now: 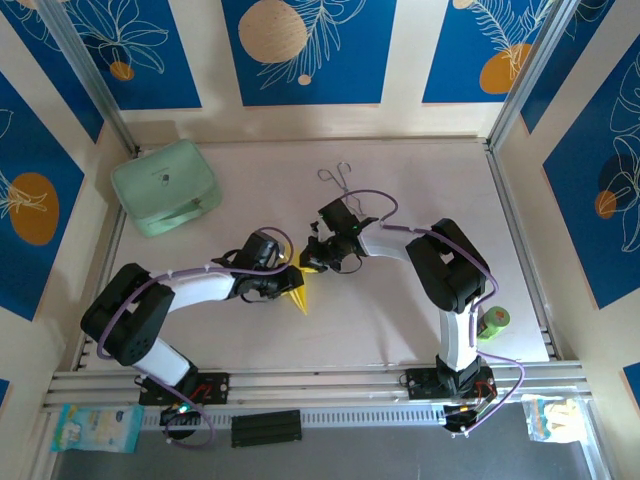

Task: Fold a paper plane with a square sheet of paper (pick it up from the middle)
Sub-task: Move the paper plane to the center of the table.

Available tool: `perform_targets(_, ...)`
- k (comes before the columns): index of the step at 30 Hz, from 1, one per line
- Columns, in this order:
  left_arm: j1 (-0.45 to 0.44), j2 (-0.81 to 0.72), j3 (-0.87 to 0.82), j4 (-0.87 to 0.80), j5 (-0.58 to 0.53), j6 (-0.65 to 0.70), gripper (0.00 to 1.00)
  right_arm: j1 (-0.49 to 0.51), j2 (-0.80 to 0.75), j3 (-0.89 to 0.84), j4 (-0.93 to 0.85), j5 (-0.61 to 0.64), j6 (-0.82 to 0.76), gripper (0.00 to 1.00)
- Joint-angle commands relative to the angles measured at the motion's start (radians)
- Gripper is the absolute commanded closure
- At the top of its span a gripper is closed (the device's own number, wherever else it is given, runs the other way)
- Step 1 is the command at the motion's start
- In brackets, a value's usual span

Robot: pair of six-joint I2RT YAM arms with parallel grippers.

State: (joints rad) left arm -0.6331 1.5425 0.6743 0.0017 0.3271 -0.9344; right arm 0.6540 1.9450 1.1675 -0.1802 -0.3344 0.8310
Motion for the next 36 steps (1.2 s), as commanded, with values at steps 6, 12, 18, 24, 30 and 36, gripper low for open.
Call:
perform_targets(6,-0.014,0.001,0.036,-0.068,-0.055,-0.001,0.70,0.015,-0.030,0.035,-0.065,0.029,-0.018,0.95)
perform_targets(12,-0.015,0.002,0.028,-0.065,-0.075,-0.024,0.74,0.019,-0.033,0.036,-0.067,0.034,-0.020,0.86)
perform_targets(18,-0.016,0.001,0.031,-0.078,-0.090,-0.023,0.78,0.021,-0.055,0.027,-0.067,0.060,-0.018,0.77)
perform_targets(24,-0.017,-0.001,0.055,-0.126,-0.108,0.007,0.89,0.021,-0.107,-0.003,-0.079,0.142,-0.010,0.60)
perform_targets(30,-0.012,-0.025,0.140,-0.320,-0.172,0.132,0.93,-0.004,-0.232,-0.084,-0.099,0.333,-0.013,0.44)
perform_targets(36,-0.007,0.012,0.279,-0.542,-0.260,0.320,0.93,-0.046,-0.319,-0.150,-0.115,0.445,-0.004,0.42)
